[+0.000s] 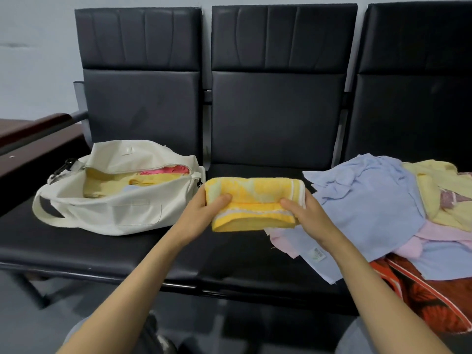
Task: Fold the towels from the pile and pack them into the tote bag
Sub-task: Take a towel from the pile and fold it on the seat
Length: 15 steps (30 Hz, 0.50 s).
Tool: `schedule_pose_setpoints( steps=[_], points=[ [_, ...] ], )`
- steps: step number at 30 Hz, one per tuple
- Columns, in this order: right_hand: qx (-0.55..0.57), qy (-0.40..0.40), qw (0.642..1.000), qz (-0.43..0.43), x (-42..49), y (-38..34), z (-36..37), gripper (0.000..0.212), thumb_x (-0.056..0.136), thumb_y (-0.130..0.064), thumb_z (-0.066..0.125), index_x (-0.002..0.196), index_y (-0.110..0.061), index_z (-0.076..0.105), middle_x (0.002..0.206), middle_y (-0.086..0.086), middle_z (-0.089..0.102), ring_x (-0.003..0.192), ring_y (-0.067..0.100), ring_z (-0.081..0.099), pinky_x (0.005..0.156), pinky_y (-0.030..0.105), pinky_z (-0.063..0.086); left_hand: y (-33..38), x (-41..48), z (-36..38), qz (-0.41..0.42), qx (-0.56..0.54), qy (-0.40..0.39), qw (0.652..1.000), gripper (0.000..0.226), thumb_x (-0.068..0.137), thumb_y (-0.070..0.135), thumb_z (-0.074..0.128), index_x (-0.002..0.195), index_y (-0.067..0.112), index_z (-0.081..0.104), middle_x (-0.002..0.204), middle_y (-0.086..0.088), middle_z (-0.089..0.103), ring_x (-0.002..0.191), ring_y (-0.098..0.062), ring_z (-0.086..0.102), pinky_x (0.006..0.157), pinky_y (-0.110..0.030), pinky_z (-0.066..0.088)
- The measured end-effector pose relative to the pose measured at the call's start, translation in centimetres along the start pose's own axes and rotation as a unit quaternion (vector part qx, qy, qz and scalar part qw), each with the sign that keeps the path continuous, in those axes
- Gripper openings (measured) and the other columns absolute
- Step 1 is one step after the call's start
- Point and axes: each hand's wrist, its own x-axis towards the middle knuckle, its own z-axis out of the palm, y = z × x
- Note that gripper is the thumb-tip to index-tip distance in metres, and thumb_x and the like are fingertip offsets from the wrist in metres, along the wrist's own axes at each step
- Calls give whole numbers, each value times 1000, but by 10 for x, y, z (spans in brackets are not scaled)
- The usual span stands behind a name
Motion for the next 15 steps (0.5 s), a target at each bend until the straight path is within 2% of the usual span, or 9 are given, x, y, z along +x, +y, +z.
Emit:
schedule_pose_setpoints(
  steps=[3, 5, 6, 8, 10, 13, 15],
  points=[
    [-47, 7, 999, 9, 14, 1, 12, 42, 94, -37, 55, 133, -26, 42, 116, -8, 57, 104, 5, 57, 76, 18, 47, 6, 8, -19, -53, -20, -78, 995, 38, 92, 33, 59, 128, 25, 50, 116, 6, 68, 103, -9, 66, 85, -28, 56],
    [-44, 2, 999, 25, 27, -5, 23, 45, 95, -37, 55, 135, -23, 40, 120, -4, 56, 107, 10, 57, 84, 26, 50, 7, 14, -38, -85, -46, -125, 987, 39, 91, 25, 61, 128, 24, 51, 117, 5, 68, 106, -13, 66, 85, -29, 55],
    [-34, -12, 999, 31, 35, -9, 30, 47, 94, -37, 56, 136, -22, 40, 122, -2, 56, 109, 12, 57, 90, 32, 51, 7, 16, -49, -92, -52, -123, 987, 42, 89, 21, 63, 129, 21, 51, 119, 2, 67, 108, -15, 65, 86, -31, 55],
    [-6, -58, 997, 47, 54, -22, 48, 47, 94, -35, 58, 135, -21, 40, 124, -1, 57, 111, 14, 59, 97, 39, 51, 3, 22, -74, -97, -48, -88, 990, 41, 88, 15, 64, 128, 16, 53, 119, -1, 68, 107, -17, 66, 84, -30, 55],
    [4, -120, 991, 61, 78, -36, 70, 44, 94, -30, 59, 134, -22, 41, 125, -2, 57, 113, 15, 59, 98, 40, 50, -1, 26, -103, -89, -12, -38, 995, 35, 88, 12, 65, 122, 15, 57, 113, -1, 70, 103, -18, 67, 79, -28, 55],
    [-40, -172, 983, 47, 116, -59, 113, 57, 85, -35, 62, 137, -25, 40, 131, -3, 53, 116, 15, 57, 98, 41, 50, -3, 32, -150, -68, 71, 54, 994, 22, 84, 10, 70, 104, 12, 64, 88, 3, 70, 86, -15, 65, 73, -27, 50],
    [-63, -168, 984, 5, 141, -76, 146, 51, 84, -27, 61, 133, -23, 45, 127, -2, 55, 113, 14, 57, 97, 38, 50, 2, 38, -184, -52, 136, 110, 983, 17, 77, 10, 75, 91, 10, 66, 75, 4, 69, 72, -6, 63, 69, -20, 48]
  ],
)
